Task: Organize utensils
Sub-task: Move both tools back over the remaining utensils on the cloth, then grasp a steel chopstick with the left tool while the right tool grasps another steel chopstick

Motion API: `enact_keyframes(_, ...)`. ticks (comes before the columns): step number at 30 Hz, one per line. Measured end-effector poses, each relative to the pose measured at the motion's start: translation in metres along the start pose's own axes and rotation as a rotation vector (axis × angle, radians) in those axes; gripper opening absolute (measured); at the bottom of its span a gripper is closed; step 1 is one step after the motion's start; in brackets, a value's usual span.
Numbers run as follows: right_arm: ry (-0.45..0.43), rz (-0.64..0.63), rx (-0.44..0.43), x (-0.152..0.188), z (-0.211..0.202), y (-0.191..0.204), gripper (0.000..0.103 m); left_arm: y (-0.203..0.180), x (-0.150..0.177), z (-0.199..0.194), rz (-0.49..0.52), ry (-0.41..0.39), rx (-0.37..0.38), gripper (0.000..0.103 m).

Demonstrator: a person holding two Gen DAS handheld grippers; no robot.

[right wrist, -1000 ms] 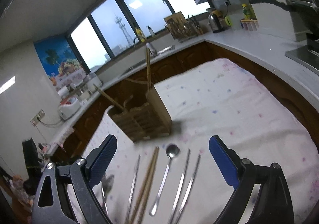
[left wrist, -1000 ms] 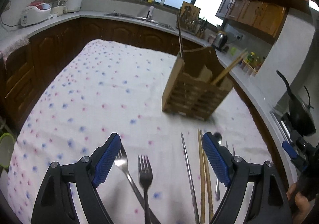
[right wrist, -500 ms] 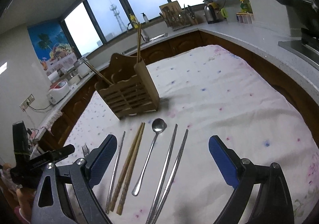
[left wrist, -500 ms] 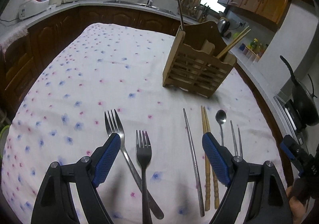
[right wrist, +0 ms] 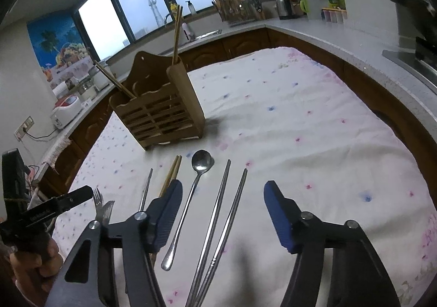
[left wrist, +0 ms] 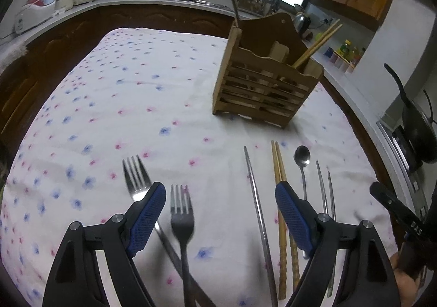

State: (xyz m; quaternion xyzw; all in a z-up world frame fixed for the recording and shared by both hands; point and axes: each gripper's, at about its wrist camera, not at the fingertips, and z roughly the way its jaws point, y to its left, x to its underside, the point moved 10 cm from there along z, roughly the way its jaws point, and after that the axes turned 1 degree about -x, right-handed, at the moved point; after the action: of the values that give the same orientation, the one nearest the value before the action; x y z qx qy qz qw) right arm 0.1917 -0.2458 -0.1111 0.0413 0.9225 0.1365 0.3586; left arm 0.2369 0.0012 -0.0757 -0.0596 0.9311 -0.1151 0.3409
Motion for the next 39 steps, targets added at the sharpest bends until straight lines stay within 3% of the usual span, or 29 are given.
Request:
enact_keyframes(6, 0.047, -0.012, -0.022, -0.001, 0.022, 0.007, 0.044, -0.013, -0.005, 0.024, 0.033, 0.041, 0.017, 0.06)
enact_keyframes(13, 0.119, -0.019, -0.033, 0.001, 0.056, 0.009, 0.028, -0.023, -0.011, 0.058, 0.063, 0.097, 0.03, 0.053)
enact_keyframes(26, 0.206, -0.024, -0.001, 0.011, 0.088, 0.0, 0.021, -0.038, -0.008, 0.115, 0.115, 0.209, 0.032, 0.034)
enact_keyframes(32, 0.219, -0.074, 0.039, 0.01, 0.096, 0.003, 0.018, -0.043, -0.01, 0.123, 0.164, 0.22, 0.013, 0.033)
enact_keyframes(39, 0.207, -0.159, 0.107, 0.011, 0.097, 0.005, 0.012, -0.05, -0.009, 0.126, 0.238, 0.194, -0.065, 0.017)
